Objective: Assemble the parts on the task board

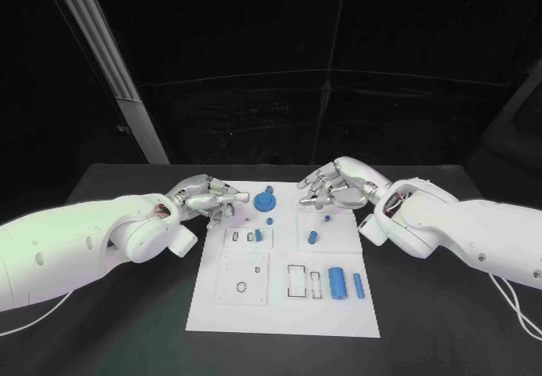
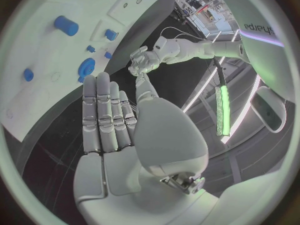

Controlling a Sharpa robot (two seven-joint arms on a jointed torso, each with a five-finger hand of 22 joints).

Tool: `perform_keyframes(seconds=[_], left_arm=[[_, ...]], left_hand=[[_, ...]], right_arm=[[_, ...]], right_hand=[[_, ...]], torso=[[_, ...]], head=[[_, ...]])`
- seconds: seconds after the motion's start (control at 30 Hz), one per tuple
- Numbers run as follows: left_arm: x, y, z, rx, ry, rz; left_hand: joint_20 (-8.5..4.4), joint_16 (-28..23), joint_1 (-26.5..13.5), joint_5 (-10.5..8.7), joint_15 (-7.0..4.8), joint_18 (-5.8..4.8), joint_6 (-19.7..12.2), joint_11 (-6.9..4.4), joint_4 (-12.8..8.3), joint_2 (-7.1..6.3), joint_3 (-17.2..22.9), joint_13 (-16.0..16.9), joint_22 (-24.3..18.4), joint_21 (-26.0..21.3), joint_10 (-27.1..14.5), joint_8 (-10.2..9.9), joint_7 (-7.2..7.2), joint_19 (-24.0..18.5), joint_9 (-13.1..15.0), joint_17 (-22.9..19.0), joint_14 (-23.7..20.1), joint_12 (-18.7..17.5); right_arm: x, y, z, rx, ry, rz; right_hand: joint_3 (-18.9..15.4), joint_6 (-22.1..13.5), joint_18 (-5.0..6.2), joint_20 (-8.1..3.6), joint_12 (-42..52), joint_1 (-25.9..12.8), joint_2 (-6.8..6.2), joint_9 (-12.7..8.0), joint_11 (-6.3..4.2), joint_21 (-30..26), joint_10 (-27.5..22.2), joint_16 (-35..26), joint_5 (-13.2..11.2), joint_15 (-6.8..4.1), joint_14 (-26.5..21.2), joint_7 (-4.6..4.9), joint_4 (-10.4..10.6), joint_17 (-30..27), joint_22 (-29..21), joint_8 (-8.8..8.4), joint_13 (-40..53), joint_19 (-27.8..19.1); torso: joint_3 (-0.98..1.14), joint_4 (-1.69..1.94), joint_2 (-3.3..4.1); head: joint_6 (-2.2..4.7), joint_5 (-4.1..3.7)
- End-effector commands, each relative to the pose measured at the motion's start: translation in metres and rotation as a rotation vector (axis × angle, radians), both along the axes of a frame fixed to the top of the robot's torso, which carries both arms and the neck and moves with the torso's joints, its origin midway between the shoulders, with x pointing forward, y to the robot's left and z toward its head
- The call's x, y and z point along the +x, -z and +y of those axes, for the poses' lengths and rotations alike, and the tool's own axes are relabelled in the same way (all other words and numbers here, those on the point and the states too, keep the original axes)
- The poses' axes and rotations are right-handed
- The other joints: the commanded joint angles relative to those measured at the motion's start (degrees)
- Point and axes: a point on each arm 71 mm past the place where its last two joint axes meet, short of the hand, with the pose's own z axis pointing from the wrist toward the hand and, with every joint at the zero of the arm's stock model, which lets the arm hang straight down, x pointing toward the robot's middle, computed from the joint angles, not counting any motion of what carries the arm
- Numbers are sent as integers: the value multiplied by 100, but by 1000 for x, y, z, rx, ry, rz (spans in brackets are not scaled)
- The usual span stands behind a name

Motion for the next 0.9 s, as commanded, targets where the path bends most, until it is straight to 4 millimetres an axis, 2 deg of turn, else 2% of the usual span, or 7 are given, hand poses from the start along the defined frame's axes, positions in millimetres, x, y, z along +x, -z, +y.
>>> perform_keyframes(seconds=[0.03,0.13,0.23,0.43,0.57,0.73,0.9], left_arm=[[-7,15,-4,342,160,128],[-6,16,-6,459,180,158],[-2,15,-9,545,198,184],[9,7,-25,658,209,188],[14,3,-32,678,198,180],[17,0,-45,695,196,171],[20,-1,-56,708,200,163]], left_hand=[[27,87,-75,15,-5,-95,-71,-31,97,71,57,888,356,305,-48,183,-3,-51,96,1269,547,881],[26,167,-254,11,-16,-127,-146,-15,297,67,-26,1647,805,652,-15,445,-23,-14,234,1416,581,1627],[29,185,-432,3,-25,-224,-225,-40,507,87,-143,1987,1408,1033,-10,661,-53,171,357,1451,590,1965],[0,153,-478,10,-59,-253,-483,-62,782,117,-299,1996,1580,1123,-216,1114,-83,294,644,1392,574,2042],[-27,213,-465,8,-86,-314,-560,-92,897,108,-387,2227,1946,1338,-128,1427,-125,431,847,1505,603,2261],[-82,213,-560,9,-148,-376,-704,-173,1147,65,-648,2506,2322,1566,-7,2033,-215,545,1297,1505,603,2534],[-113,213,-642,2,-175,-394,-850,-208,1213,73,-885,2590,2447,1641,24,2379,-255,570,1606,1505,603,2626]], right_arm=[[2,-2,-12,123,8,93],[3,-4,-23,125,38,99],[4,-4,-30,125,59,100],[7,-4,-37,124,86,97],[8,-4,-38,125,96,92],[9,-5,-38,126,113,83],[11,-4,-37,126,120,82]], right_hand=[[-227,133,70,89,-602,42,93,-14,-8,-561,341,-714,0,30,203,-13,-23,-386,-430,-34,-687,274],[-379,233,81,19,-862,50,201,-6,-16,-797,583,-989,77,-11,576,-38,-41,-530,-656,-58,-1016,650],[-443,302,78,-50,-949,78,263,-3,-49,-852,745,-1057,166,-73,842,-64,-54,-554,-744,-57,-1137,935],[-631,427,74,-127,-1243,150,378,-3,-96,-1080,1037,-1405,188,-128,1114,-100,-93,-690,-995,-82,-1415,1418],[-686,441,75,-138,-1274,145,382,-3,-97,-1120,1120,-1458,180,-136,1170,-116,-96,-710,-1035,-90,-1445,1483],[-762,445,72,-152,-1286,123,375,-5,-114,-1134,1232,-1492,182,-151,1260,-129,-94,-709,-1057,-105,-1454,1558],[-809,416,65,-149,-1314,101,360,-10,-103,-1152,1231,-1527,187,-140,1253,-118,-90,-713,-1069,-126,-1462,1559]], torso=[[24,-21,-54],[39,-20,-82],[41,0,-104],[56,-3,-132],[50,-8,-118],[47,-1,-113],[45,6,-109]], head=[[-16,39],[-29,49],[-43,56],[-78,119],[-73,129],[-84,144],[-102,135]])
